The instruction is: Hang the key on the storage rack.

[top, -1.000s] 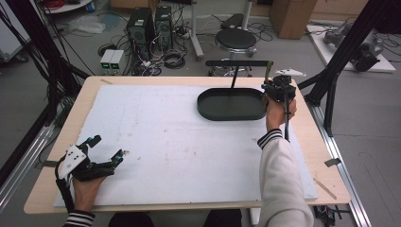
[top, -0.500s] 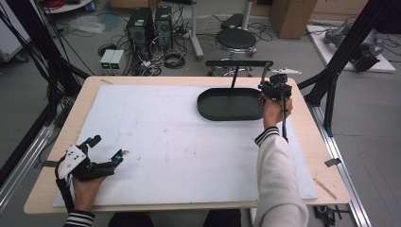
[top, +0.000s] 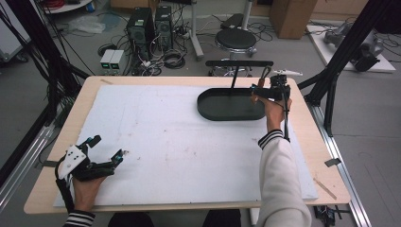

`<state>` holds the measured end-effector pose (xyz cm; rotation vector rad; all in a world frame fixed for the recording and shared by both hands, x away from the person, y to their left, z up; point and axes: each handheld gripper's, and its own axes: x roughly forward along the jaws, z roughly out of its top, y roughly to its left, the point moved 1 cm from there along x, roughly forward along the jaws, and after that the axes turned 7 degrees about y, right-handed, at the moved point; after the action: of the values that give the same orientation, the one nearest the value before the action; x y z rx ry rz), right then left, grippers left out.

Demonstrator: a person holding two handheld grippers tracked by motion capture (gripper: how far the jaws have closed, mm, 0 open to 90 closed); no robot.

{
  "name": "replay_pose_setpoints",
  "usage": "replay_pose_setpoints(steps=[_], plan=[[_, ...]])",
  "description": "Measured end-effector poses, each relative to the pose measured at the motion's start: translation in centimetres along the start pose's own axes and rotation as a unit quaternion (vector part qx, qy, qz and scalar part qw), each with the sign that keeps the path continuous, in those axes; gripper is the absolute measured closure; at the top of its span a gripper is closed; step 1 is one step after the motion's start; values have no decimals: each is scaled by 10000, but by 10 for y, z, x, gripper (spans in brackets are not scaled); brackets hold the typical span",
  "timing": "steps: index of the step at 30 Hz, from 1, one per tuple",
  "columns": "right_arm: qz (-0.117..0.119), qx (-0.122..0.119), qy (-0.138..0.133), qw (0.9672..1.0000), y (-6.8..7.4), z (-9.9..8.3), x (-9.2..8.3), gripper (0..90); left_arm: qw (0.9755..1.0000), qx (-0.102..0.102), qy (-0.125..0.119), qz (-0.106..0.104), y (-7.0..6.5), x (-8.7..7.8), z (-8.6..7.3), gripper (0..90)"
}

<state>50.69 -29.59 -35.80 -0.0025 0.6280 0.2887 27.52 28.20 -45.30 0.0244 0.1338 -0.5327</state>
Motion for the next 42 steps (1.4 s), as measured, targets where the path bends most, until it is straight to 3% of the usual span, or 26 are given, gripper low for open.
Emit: replay_pose_setpoints(steps=[1, 2, 3, 4, 5, 7, 8, 9, 10, 11, 12, 14, 17, 19, 22, 25, 30, 32, 39, 42], plan=[[155, -95, -118, 9998, 5, 0, -6, 3, 10000, -9, 2, -5, 0, 0, 0, 17], [155, -95, -118, 9998, 5, 0, -6, 3, 10000, -15, 9, -17, 0, 0, 0, 17], [379, -202, -326, 9985, 10, -2, -17, 3, 10000, -33, 16, -14, 1, 1, 0, 17], [379, -202, -326, 9985, 10, -2, -17, 3, 10000, -33, 16, -14, 1, 1, 0, 17], [650, -250, -536, 9961, 13, -6, -31, 3, 10000, -56, 22, -20, 1, 1, 0, 17], [783, -296, -677, 9942, 15, -9, -39, 3, 10000, -64, 25, -30, 1, 1, 0, 17], [911, -354, -796, 9920, 16, -13, -47, 3, 10000, -58, 36, -33, 2, 1, 0, 17], [1077, -504, -1018, 9877, 18, -22, -65, 3, 10000, -54, 39, -33, 2, 1, 0, 17], [1077, -504, -1018, 9877, 18, -22, -65, 3, 10000, -57, 37, -33, 1, 1, 0, 17], [1278, -580, -1238, 9823, 20, -34, -82, 3, 10000, -54, 37, -31, 1, 1, 0, 17], [1278, -580, -1238, 9823, 20, -34, -82, 3, 10000, -55, 36, -34, 1, 1, 0, 17], [1399, -746, -1420, 9771, 21, -48, -97, 3, 9999, -103, 40, -57, 2, 1, 0, 17], [1665, -967, -1772, 9651, 23, -78, -115, 3, 9999, -78, 47, -56, 2, 1, 0, 17], [1771, -1035, -1861, 9609, 23, -93, -117, 3, 9999, -74, 71, -42, 1, 1, 0, 17], [1840, -984, -1910, 9592, 19, -119, -114, 3, 10000, -38, 90, -10, 1, 1, 0, 17], [1816, -867, -1857, 9618, 13, -139, -109, 3, 10000, -20, 67, 21, 0, 1, 0, 17], [1773, -797, -1872, 9629, 9, -155, -109, 3, 10000, -38, 71, 9, 0, 2, 0, 17], [1690, -874, -1918, 9628, 10, -164, -109, 4, 10000, -18, 80, 0, 0, 2, 1, 17], [1680, -863, -2132, 9586, 15, -186, -106, 4, 10000, -5, 82, 12, 0, 1, 0, 17], [1675, -829, -2120, 9592, 17, -191, -103, 4, 10000, 0, 60, 23, 0, 1, 0, 17]])
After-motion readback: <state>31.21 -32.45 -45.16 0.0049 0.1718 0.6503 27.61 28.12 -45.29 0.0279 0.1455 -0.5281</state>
